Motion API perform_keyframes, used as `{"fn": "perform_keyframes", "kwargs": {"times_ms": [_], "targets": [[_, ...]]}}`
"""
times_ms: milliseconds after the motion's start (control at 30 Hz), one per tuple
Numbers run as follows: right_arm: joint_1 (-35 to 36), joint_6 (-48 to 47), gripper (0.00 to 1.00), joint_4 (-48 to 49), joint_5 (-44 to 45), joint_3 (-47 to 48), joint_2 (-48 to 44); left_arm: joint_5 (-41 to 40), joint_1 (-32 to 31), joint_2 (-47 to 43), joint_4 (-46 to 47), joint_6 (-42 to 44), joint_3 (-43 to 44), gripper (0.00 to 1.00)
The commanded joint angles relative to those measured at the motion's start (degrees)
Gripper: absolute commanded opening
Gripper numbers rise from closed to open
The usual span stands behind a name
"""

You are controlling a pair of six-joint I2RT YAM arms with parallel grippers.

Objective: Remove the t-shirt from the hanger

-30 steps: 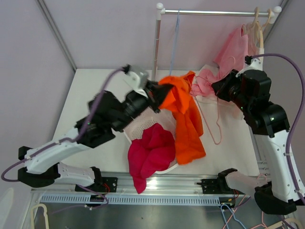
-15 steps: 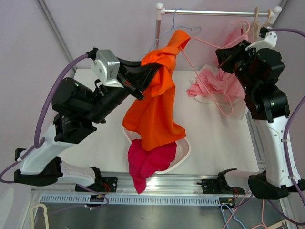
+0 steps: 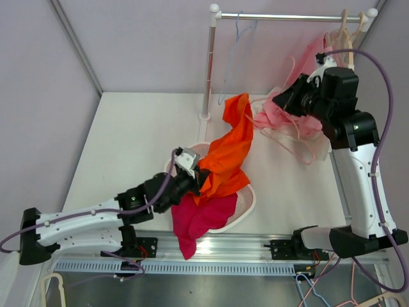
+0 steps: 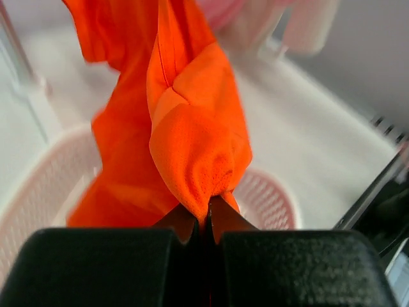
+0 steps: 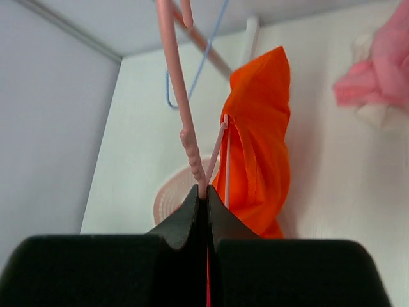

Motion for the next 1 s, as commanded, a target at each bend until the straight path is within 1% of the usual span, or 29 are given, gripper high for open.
{"fn": "perform_keyframes", "kwargs": {"times_ms": [0,33,67,100,167,200,233,333,400,433,500,533,600,633,700,733,767,800,833,867,900,933,967], "targets": [[0.04,0.51,0.0,-2.52,-10.08,-5.61,-6.6,-6.45,0.37,-0.77,0.49,-15.07,-6.74,0.01],[-0.05,0.51,0.0,-2.95,-9.21,-8.07,-9.05,-6.8,0.19,-1.03,-0.12,-17.88,-8.15,0.01],[-0.05,-0.01,0.0,-3.48,-8.07,-8.71,-9.86,-7.33,-0.07,-2.17,-0.83,-23.13,-13.21,0.01],[-0.05,-0.37,0.0,-4.09,-8.05,-8.97,-10.48,-8.29,-0.77,-2.96,-1.01,-25.53,-14.83,0.01],[-0.05,-1.07,0.0,-6.2,-9.88,-9.32,-11.45,-15.3,-5.5,-6.11,-1.53,-31.76,-19.74,0.01],[-0.05,-1.77,0.0,-6.73,-10.77,-9.59,-11.63,-18.03,-7.61,-7.0,-1.88,-33.19,-22.2,0.01],[-0.05,-1.95,0.0,-7.61,-11.74,-10.11,-12.06,-20.23,-9.89,-7.62,-2.76,-35.03,-23.53,0.01],[0.13,-2.74,0.0,-10.06,-12.8,-12.22,-13.82,-23.5,-9.65,-6.76,-13.2,-44.6,-22.24,0.01],[0.22,-3.36,0.0,-10.17,-8.42,-11.96,-14.96,-24.82,-9.74,-4.83,-17.08,-44.9,-20.57,0.0],[0.22,-3.97,0.0,-7.2,-5.27,-12.14,-15.49,-24.65,-10.61,-4.56,-16.83,-42.81,-18.99,0.01],[0.13,-4.32,0.0,-2.63,-2.71,-13.88,-16.98,-25.0,-12.72,-4.2,-13.94,-38.94,-18.45,0.01],[0.22,-4.5,0.0,2.53,0.0,-14.85,-17.25,-25.35,-15.51,-4.2,-10.36,-35.79,-18.36,0.01],[0.22,-4.94,0.0,6.43,3.36,-15.83,-16.03,-24.31,-17.47,-3.85,-7.44,-33.57,-18.19,0.01],[0.22,-5.46,0.0,8.62,6.68,-15.48,-14.98,-23.17,-17.73,-2.81,-6.9,-34.08,-17.92,0.01],[0.13,-5.91,0.0,9.78,8.38,-12.6,-12.08,-21.4,-18.87,-1.75,-7.16,-35.48,-17.75,0.01],[0.13,-6.26,0.0,10.57,11.17,-11.45,-8.76,-22.27,-20.45,-1.65,-7.42,-36.8,-17.92,0.01],[0.13,-6.61,0.0,10.93,12.06,-10.31,-6.99,-24.54,-22.72,-2.09,-8.56,-37.42,-18.1,0.01],[0.04,-6.96,0.0,11.37,12.77,-8.99,-5.23,-28.56,-25.88,-2.79,-10.74,-38.82,-17.66,0.01],[0.13,-7.31,0.0,12.24,13.47,-6.8,-2.08,-37.3,-32.18,-3.49,-13.81,-43.01,-16.88,0.01],[0.13,-7.84,0.0,12.95,13.83,-6.17,-0.57,-40.26,-34.33,-4.89,-20.45,-44.88,-16.0,0.01],[0.04,-8.02,0.0,13.56,14.09,-5.64,0.58,-42.29,-35.91,-5.43,-24.26,-46.46,-14.07,0.01],[0.04,-8.28,0.0,15.66,14.96,-5.46,2.5,-44.75,-37.76,-5.78,-28.13,-50.22,-11.79,0.01],[0.13,-8.54,0.0,17.16,15.23,-5.81,3.31,-46.25,-38.56,-6.48,-35.74,-52.52,-10.55,0.01]]}}
